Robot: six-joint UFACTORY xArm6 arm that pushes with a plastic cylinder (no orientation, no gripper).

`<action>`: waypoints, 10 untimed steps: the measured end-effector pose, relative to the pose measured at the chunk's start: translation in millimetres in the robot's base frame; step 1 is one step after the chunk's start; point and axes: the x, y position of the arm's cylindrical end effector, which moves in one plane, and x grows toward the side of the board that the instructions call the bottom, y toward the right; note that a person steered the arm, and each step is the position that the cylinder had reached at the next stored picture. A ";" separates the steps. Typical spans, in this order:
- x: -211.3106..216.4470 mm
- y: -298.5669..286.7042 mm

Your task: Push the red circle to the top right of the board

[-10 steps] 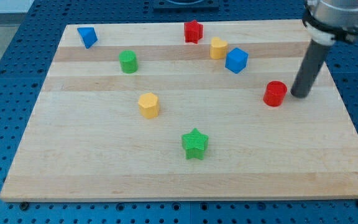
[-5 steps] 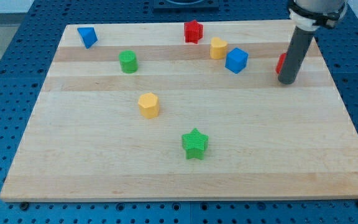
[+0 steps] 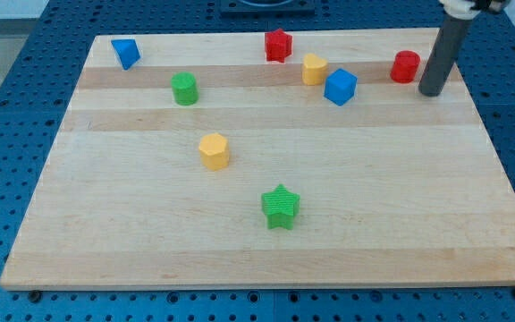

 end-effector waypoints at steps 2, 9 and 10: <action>-42.4 4.4; -89.2 -26.5; -66.8 -30.4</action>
